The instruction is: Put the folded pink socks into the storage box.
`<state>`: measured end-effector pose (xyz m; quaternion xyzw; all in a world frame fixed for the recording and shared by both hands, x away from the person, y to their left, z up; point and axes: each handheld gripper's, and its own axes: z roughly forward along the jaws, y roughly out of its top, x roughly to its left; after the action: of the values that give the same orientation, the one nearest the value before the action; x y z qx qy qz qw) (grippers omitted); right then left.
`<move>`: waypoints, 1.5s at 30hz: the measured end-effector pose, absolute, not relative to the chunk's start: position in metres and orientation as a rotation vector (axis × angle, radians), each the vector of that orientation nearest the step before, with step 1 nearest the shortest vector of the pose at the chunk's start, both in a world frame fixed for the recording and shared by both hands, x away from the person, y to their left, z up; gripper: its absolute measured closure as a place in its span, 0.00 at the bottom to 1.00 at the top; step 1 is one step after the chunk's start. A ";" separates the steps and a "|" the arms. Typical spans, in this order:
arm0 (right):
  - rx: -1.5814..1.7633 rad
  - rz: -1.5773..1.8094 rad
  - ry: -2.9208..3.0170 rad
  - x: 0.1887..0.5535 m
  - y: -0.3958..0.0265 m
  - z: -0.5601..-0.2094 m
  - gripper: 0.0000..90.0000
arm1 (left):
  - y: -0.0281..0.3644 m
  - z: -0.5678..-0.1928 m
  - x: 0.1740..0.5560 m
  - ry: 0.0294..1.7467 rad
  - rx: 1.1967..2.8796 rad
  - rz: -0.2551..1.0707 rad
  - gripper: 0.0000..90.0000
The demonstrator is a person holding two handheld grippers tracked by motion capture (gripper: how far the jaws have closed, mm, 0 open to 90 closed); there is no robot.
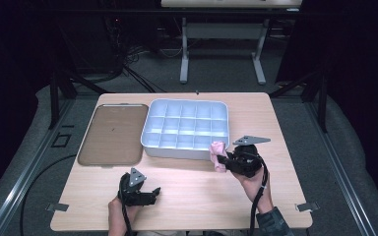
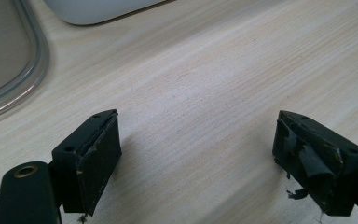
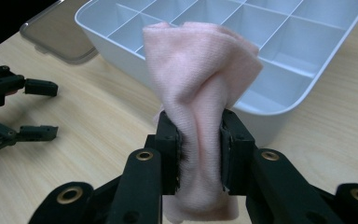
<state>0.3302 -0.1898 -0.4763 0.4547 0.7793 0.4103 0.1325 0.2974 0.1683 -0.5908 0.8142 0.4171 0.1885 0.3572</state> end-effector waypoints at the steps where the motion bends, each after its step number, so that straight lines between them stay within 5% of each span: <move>1: 1.323 1.202 2.246 0.332 -0.190 -0.475 0.81 | 0.168 -0.591 0.297 1.077 2.102 0.486 0.17; 25: 1.298 1.190 2.177 0.363 -0.187 -0.449 0.81 | 0.168 -0.591 0.297 1.083 2.100 0.490 0.17; 45: 1.331 1.069 2.198 0.407 -0.174 -0.476 0.80 | 0.168 -0.591 0.297 1.084 2.100 0.491 0.17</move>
<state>0.4074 -0.1744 -0.4760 0.4707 0.7771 0.3778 0.1784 0.2973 0.1685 -0.5907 0.8130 0.4197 0.1901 0.3561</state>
